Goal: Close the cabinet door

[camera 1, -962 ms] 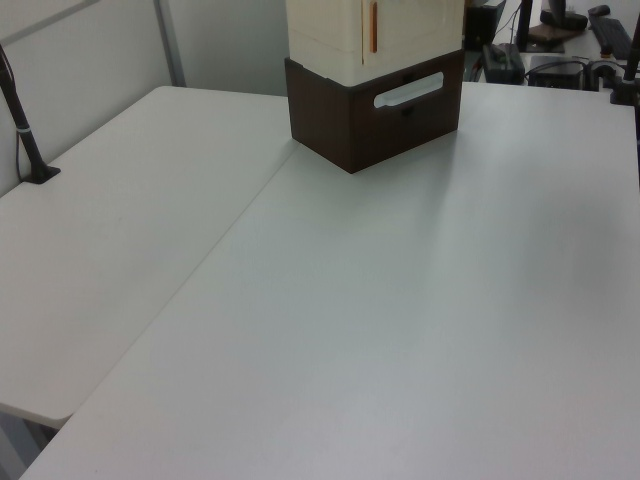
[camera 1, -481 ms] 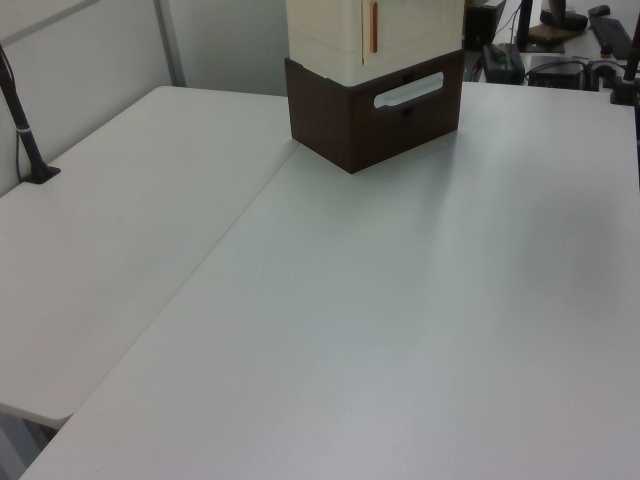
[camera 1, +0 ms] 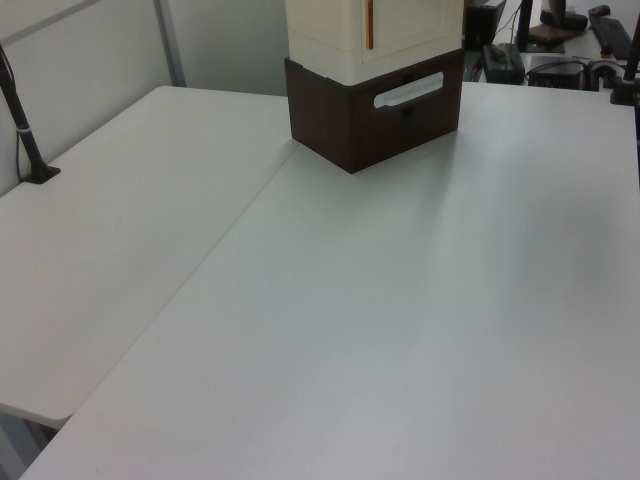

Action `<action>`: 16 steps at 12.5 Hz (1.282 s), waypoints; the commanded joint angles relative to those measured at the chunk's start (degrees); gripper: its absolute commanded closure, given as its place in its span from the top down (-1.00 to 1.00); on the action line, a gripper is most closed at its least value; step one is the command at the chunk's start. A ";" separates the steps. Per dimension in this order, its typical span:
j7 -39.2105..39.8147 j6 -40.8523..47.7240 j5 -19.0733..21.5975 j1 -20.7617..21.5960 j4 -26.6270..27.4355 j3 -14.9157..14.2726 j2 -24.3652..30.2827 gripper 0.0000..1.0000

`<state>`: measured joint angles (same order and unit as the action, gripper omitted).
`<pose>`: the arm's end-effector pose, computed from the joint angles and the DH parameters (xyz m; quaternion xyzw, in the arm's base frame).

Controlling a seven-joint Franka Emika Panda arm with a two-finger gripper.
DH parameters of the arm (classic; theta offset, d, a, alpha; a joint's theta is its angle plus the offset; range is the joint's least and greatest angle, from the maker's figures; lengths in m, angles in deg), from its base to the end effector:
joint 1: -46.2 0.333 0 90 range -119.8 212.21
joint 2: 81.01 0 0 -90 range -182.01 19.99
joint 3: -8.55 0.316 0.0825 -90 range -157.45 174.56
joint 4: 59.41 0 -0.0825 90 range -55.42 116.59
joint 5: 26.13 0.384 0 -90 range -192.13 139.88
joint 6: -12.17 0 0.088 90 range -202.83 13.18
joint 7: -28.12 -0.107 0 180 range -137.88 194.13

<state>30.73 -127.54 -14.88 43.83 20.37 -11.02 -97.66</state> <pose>0.6571 -0.2221 0.6432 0.9087 -0.1763 0.3768 0.0360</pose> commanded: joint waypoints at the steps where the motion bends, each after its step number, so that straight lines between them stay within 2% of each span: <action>1: 0.47 -5.92 0.44 0.09 0.55 0.24 0.30 -1.00; 3: 3.17 -5.66 0.27 0.53 3.60 0.24 0.82 -1.00; 6: 7.76 0.81 -0.52 0.62 7.75 4.18 2.66 -1.00; 7: 7.68 6.41 -3.66 0.70 8.54 6.37 3.80 -1.00; 8: 7.41 12.47 -6.56 0.79 8.89 9.00 4.77 -1.00; 9: 6.54 18.88 -7.81 1.84 8.90 11.11 5.91 -1.00; 13: 1.80 32.98 -10.89 8.77 11.52 12.18 10.57 -1.00; 16: -2.08 39.06 -13.18 10.37 14.96 16.48 14.44 -0.95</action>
<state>31.77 -92.46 -25.71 53.03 28.94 2.50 -88.94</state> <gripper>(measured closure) 0.991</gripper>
